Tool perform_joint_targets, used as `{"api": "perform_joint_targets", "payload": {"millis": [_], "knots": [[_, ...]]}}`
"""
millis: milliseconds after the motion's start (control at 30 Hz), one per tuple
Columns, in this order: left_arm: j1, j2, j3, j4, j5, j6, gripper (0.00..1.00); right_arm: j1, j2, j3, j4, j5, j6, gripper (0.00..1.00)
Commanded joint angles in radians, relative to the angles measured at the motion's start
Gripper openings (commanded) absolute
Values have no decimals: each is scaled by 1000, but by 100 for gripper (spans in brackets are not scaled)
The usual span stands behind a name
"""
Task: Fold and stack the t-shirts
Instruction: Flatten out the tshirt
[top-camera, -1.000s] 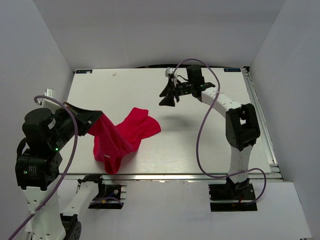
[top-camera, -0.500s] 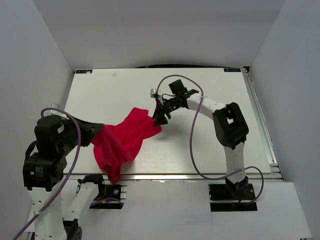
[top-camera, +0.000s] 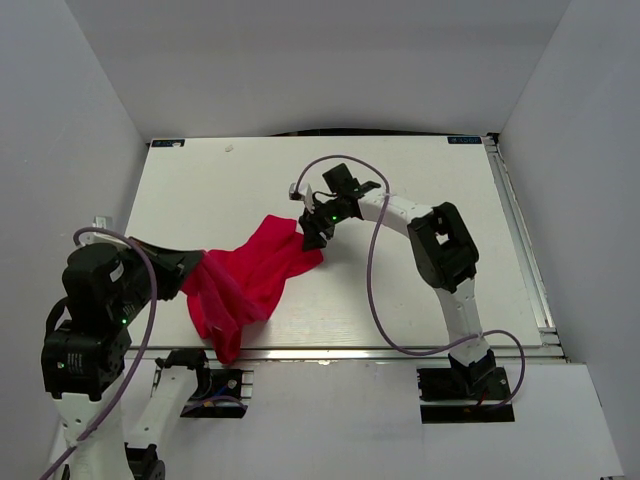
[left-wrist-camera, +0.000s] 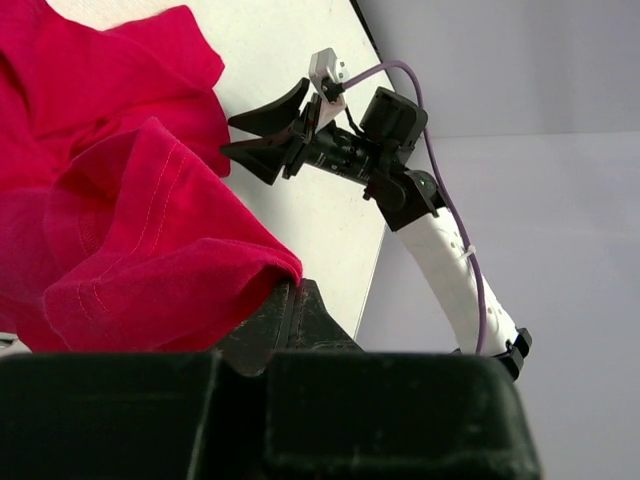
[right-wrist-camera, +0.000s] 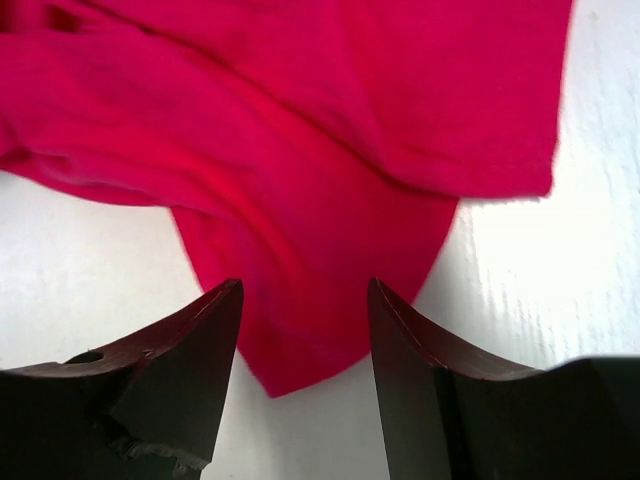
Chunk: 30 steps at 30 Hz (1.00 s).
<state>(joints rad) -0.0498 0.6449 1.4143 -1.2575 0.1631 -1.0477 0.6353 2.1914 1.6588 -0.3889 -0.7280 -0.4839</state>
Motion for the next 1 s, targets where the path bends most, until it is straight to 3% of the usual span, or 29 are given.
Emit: {"api": "perform_joint_targets", "payload": {"millis": [0,333,800,967], "knots": [[1,21,12,9,-13,2,0,7,19,35,42,81,56,59],[1,30,18,12,-19,8,0,37,62,42,21,91,65,53],[1,39,23,41,-13,9,0,38,90,39,33,141,88,0],[1,53,31,69,-7,18,0,6,-5,-31,94,108,110,0]]}}
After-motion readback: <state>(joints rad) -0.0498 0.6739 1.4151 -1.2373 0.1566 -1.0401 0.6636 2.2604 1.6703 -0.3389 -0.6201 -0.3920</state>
